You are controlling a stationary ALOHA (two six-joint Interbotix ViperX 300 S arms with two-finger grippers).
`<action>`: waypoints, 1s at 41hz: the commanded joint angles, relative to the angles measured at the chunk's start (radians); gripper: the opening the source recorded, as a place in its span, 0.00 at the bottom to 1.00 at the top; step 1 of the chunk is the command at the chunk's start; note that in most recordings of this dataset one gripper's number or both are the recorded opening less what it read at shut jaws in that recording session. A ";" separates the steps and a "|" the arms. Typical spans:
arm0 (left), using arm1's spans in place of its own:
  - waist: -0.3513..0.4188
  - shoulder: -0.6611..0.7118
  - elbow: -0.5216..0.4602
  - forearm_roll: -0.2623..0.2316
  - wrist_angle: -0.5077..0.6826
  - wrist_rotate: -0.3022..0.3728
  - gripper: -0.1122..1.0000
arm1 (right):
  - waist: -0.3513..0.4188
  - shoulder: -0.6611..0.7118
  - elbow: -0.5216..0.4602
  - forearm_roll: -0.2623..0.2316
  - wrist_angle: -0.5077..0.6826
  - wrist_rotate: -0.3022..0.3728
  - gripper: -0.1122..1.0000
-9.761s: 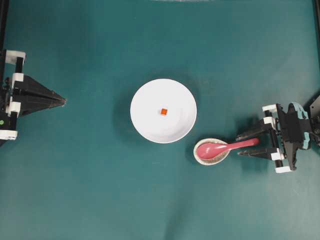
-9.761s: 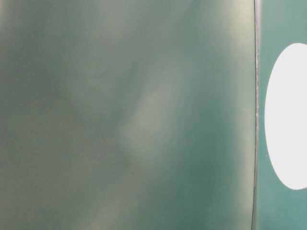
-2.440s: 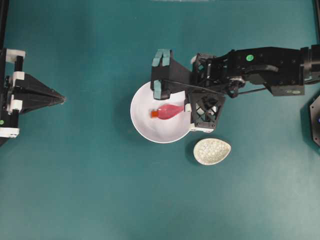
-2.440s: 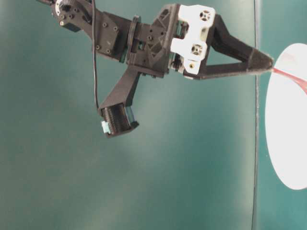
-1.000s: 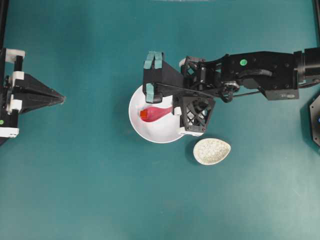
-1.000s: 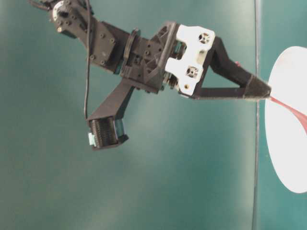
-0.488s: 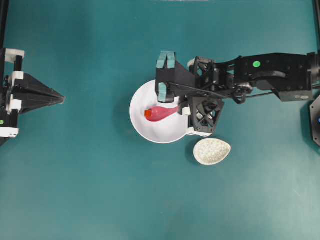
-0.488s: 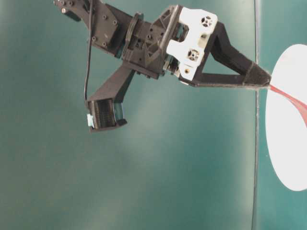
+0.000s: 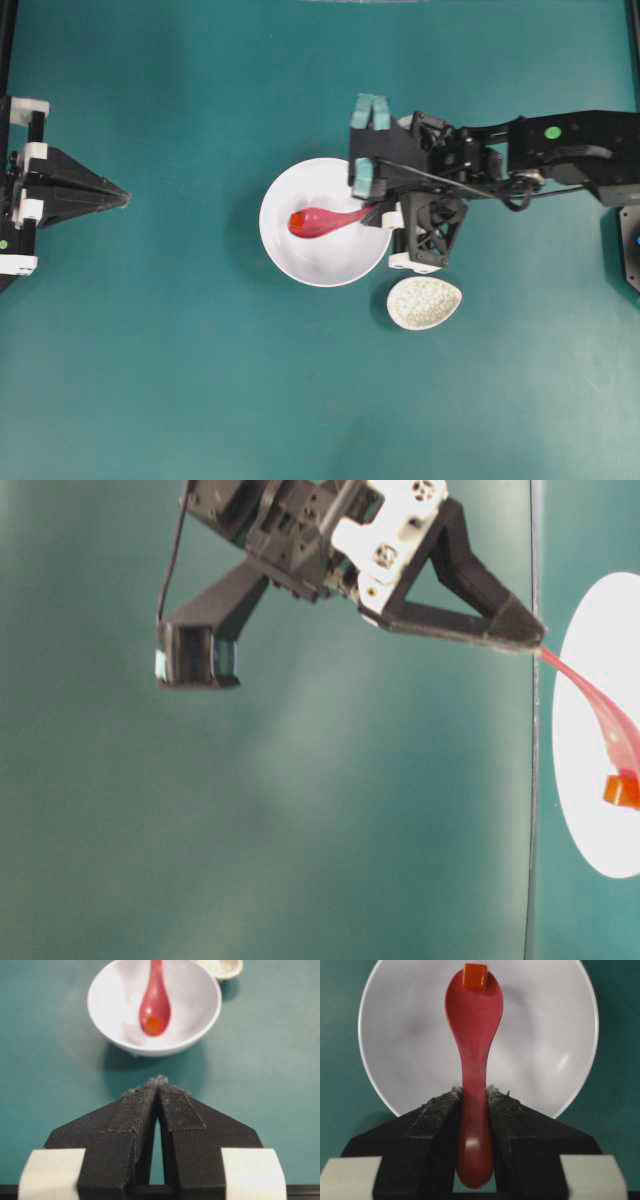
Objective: Grip the spoon and scoop the red block from the bowl with right arm.
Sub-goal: 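Scoop under the red cube and lift the spoon with the right gripper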
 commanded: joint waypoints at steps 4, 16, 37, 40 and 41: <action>0.003 0.003 -0.018 0.003 -0.005 -0.005 0.09 | 0.003 -0.083 0.057 0.015 -0.104 0.002 0.31; 0.003 0.003 -0.018 0.003 -0.005 -0.008 0.09 | 0.006 -0.156 0.179 0.049 -0.225 0.002 0.31; 0.003 -0.002 -0.021 0.002 0.032 -0.014 0.09 | 0.021 -0.187 0.265 0.072 -0.353 0.002 0.31; 0.003 -0.003 -0.020 0.002 0.032 -0.012 0.09 | 0.023 -0.187 0.259 0.072 -0.350 0.002 0.31; 0.003 -0.003 -0.021 0.002 0.032 -0.011 0.09 | 0.021 -0.187 0.256 0.072 -0.348 0.002 0.31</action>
